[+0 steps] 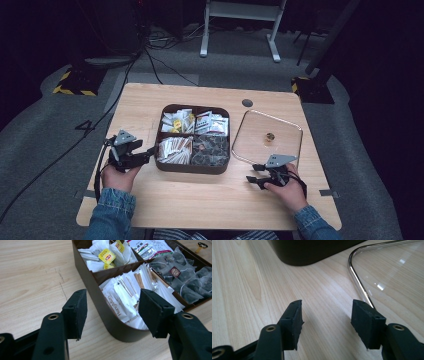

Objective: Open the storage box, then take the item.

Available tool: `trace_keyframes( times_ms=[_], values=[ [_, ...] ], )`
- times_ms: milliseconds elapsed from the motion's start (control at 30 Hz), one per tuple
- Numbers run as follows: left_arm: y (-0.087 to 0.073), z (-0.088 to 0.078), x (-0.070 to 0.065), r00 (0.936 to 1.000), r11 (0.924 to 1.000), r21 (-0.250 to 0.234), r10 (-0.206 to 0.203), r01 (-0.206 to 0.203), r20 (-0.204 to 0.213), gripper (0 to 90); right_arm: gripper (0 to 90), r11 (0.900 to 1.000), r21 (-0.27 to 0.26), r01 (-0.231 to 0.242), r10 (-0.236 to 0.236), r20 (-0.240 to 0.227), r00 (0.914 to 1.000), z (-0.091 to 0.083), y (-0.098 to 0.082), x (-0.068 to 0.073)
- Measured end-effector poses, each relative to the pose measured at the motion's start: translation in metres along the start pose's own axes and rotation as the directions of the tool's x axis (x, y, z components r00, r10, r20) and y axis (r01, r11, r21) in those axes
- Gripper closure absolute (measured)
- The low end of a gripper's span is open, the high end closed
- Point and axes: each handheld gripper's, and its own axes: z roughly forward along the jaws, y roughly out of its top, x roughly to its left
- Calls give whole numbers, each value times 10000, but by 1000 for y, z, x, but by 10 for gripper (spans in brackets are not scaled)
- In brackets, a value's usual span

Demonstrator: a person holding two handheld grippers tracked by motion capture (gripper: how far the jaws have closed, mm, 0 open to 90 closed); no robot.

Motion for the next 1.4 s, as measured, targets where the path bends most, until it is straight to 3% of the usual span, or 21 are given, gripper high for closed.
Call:
trace_keyframes(
  times_ms=[200,400,733,867,1167,1300,1333,1367,1400],
  values=[
    [7,5,-3,9997,9997,4,231,-231,86,424,420,9996,79,256,-258,287,9993,-2,-3,3],
    [12,12,-7,9996,9995,194,253,-251,-96,428,407,9996,89,277,-279,334,9991,-3,-4,4],
    [16,26,-15,9961,9948,716,763,-730,-438,421,406,9996,77,264,-267,367,9990,-3,-4,4],
    [17,31,-17,9965,9933,866,796,-772,-246,415,406,9996,74,265,-267,369,9990,-3,-4,4],
    [22,48,-17,9967,9815,1740,812,-799,0,455,406,9996,72,264,-266,364,9990,-3,-4,4],
    [23,56,-23,9931,9663,2316,1173,-1126,-65,598,406,9996,74,257,-260,380,9989,-3,-5,4],
    [23,56,-23,9931,9663,2316,1173,-1126,-65,619,406,9996,74,257,-260,380,9989,-3,-5,4],
    [24,59,-25,9901,9590,2525,1389,-1289,-222,639,407,9996,69,258,-260,377,9990,-3,-5,4],
    [25,60,-25,9901,9578,2570,1386,-1283,-225,652,406,9996,69,259,-261,383,9989,-3,-5,4]
  ],
)
